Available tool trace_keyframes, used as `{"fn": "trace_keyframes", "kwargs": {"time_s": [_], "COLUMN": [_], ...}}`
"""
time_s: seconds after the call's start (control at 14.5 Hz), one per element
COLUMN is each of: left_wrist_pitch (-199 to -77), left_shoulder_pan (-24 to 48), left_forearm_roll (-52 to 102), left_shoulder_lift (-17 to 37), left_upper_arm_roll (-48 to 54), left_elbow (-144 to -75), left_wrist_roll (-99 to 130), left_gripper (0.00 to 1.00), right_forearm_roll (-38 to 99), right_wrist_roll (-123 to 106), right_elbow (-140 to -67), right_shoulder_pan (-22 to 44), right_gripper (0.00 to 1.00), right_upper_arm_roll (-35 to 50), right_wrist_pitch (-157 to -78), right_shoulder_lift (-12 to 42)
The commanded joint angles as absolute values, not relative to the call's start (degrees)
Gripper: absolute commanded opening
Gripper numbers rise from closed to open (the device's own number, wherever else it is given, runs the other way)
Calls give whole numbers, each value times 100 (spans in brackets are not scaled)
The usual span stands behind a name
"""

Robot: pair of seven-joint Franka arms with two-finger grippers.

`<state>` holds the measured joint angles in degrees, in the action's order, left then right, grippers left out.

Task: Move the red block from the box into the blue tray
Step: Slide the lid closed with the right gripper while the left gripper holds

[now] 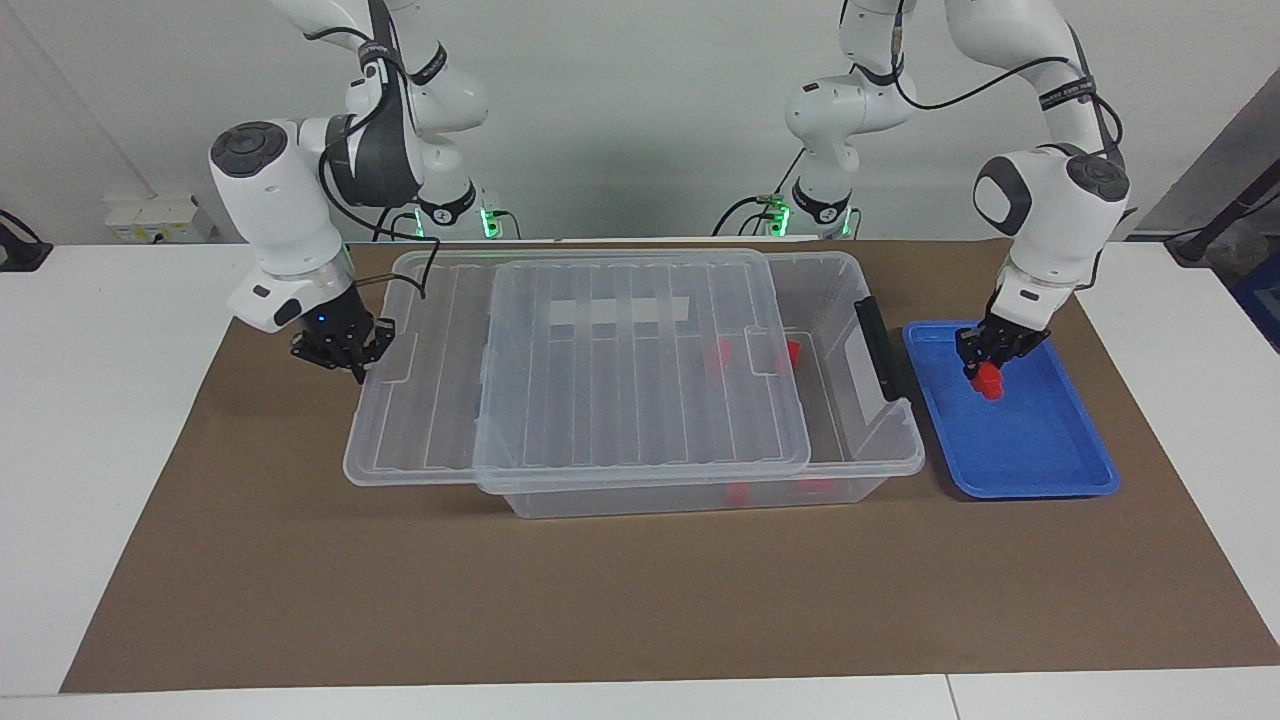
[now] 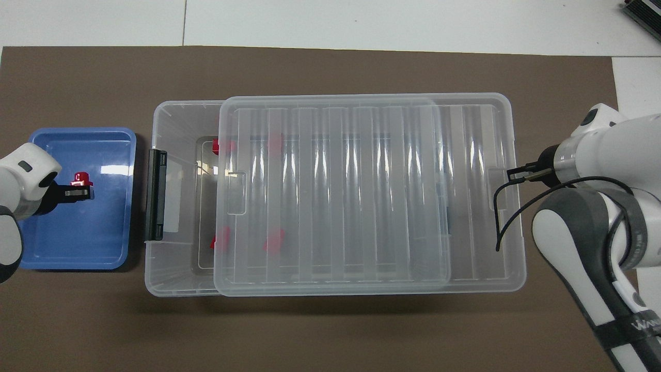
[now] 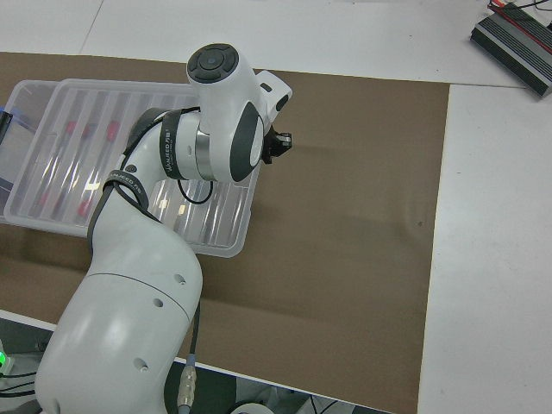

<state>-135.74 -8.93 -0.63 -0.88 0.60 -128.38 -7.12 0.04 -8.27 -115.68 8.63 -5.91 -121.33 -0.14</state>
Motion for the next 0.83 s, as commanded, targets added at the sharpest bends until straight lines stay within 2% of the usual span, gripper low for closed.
{"fn": "trace_keyframes", "kwargs": {"time_s": [0.0,0.76], "left_wrist_pitch": [-13939,-14703], "left_shoulder_pan": [-1106,-1195], "left_forearm_roll": [9,18], "left_shoulder_lift": [78,729], "left_upper_arm_roll": [62,70], "left_elbow": [-12920,-12867], "left_wrist_roll": [-1263,-1345], "left_gripper": [4,4], "right_forearm_roll": [149,176], "right_wrist_roll": [-458,220], "right_elbow": [-11566,-11549], "right_shoulder_pan": [1080,1459], "right_gripper": [0,0], "right_upper_arm_roll": [-589,-554], "right_wrist_pitch": [-12243,-12313], "right_shoulder_lift": [9,9]}}
